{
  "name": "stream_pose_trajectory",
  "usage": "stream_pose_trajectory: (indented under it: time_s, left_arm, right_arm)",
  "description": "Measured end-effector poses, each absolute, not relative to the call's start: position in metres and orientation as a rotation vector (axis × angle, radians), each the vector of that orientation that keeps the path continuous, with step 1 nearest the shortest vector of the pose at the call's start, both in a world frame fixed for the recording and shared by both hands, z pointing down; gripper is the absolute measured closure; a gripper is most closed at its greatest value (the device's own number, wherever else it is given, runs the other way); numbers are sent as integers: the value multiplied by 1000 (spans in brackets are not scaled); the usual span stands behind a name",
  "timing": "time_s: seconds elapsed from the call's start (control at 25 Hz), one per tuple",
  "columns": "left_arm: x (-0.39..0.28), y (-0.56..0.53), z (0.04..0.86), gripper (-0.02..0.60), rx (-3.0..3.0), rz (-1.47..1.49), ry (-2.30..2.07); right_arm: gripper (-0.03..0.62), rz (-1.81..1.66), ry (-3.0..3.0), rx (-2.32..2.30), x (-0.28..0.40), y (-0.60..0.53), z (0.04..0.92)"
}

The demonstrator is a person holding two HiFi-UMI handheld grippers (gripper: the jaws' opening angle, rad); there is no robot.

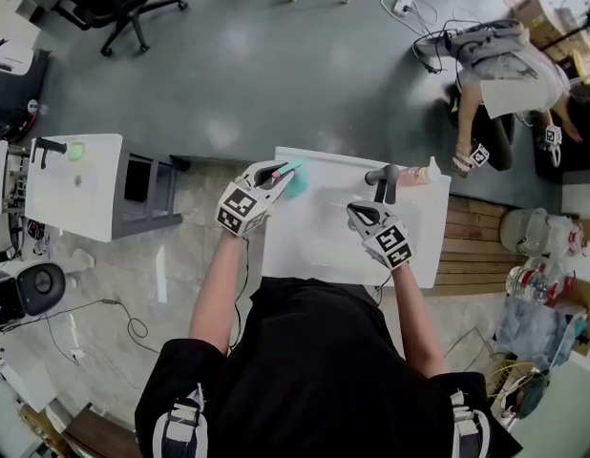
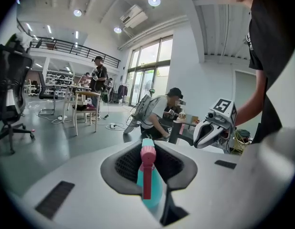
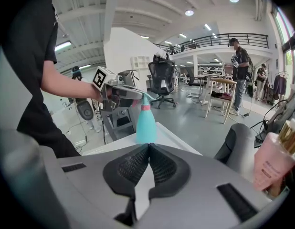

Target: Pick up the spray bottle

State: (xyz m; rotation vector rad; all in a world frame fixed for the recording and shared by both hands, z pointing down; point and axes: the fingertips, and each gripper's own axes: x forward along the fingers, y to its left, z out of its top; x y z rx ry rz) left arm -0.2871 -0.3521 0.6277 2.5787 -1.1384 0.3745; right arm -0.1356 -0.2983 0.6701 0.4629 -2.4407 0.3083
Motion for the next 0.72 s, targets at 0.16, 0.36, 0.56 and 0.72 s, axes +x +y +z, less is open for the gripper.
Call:
stream_pose_trajectory:
  time_s: [0.16,0.36,0.56,0.72]
  left_arm:
    - [-286,-348,622,506,2590,380,-1144]
    - [-280,-335,611,506,2592,381,-1168]
    - [-279,-318,595,508,2587,391,-1211]
    - [-270,-302,583,508,2579,390,-1238]
  right_arm:
    - [577,311,-2468,470,-137,-301,661]
    - [577,307,-2502,484,-133,-298,651]
    - [577,285,-2547,477,-134,-288,635]
    - [577,261,-2558,461,-124,-279,624]
